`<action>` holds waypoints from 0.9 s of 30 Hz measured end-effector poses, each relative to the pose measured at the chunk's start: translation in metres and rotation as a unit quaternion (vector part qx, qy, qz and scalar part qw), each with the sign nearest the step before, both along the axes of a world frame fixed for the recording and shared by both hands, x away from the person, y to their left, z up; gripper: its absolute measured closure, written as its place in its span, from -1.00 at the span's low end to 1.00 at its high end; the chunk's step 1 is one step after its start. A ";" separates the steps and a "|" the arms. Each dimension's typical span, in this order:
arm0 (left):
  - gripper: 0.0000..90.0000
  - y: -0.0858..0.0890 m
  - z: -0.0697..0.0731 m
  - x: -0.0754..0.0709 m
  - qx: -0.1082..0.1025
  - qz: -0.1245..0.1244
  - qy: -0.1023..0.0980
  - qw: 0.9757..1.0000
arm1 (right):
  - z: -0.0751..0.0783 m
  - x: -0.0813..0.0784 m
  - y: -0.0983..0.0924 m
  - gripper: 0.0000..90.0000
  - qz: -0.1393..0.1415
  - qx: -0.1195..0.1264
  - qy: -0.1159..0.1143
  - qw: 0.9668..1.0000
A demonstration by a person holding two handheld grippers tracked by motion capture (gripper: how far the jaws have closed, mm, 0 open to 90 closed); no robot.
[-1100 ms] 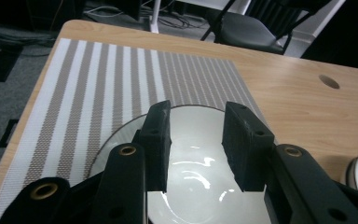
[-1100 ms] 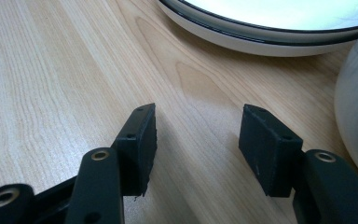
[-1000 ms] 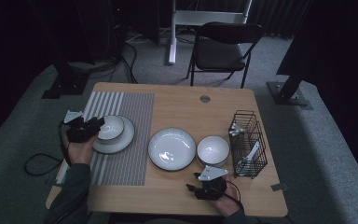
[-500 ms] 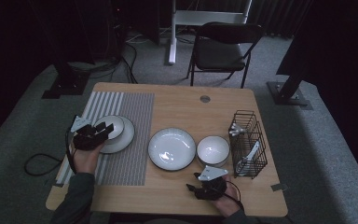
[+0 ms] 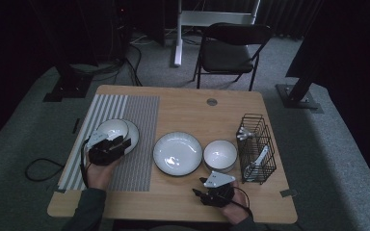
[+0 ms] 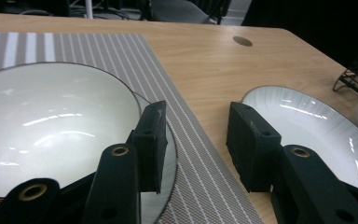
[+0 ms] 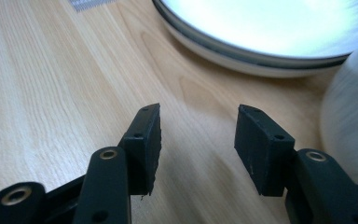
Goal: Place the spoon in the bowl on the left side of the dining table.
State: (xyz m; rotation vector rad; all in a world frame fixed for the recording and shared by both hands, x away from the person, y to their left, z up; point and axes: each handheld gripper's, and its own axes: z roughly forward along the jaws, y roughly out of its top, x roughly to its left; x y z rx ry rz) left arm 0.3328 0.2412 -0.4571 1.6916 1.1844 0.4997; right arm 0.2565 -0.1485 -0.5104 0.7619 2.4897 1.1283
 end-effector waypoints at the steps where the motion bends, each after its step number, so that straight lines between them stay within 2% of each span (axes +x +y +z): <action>1: 0.30 -0.001 0.000 -0.001 0.001 0.000 -0.001 1.000 | 0.003 0.000 -0.001 0.13 0.000 0.001 -0.004 1.000; 5: 0.29 -0.005 -0.002 -0.005 0.005 -0.003 -0.006 1.000 | 0.014 -0.002 -0.003 0.13 -0.005 0.005 -0.014 1.000; 10: 0.29 -0.012 -0.010 -0.012 0.003 -0.011 -0.003 1.000 | 0.028 -0.003 -0.006 0.14 -0.010 0.017 -0.018 1.000; 12: 0.29 -0.016 -0.014 -0.014 0.009 -0.016 -0.001 1.000 | 0.035 -0.004 -0.007 0.14 -0.010 0.020 -0.023 0.999; 23: 0.27 -0.027 -0.032 -0.020 0.031 -0.030 0.011 0.999 | 0.076 -0.004 -0.015 0.21 -0.012 0.024 -0.058 0.998; 27: 0.27 -0.027 -0.037 -0.020 0.031 -0.035 0.018 0.999 | 0.091 -0.002 -0.018 0.23 -0.012 0.024 -0.077 0.997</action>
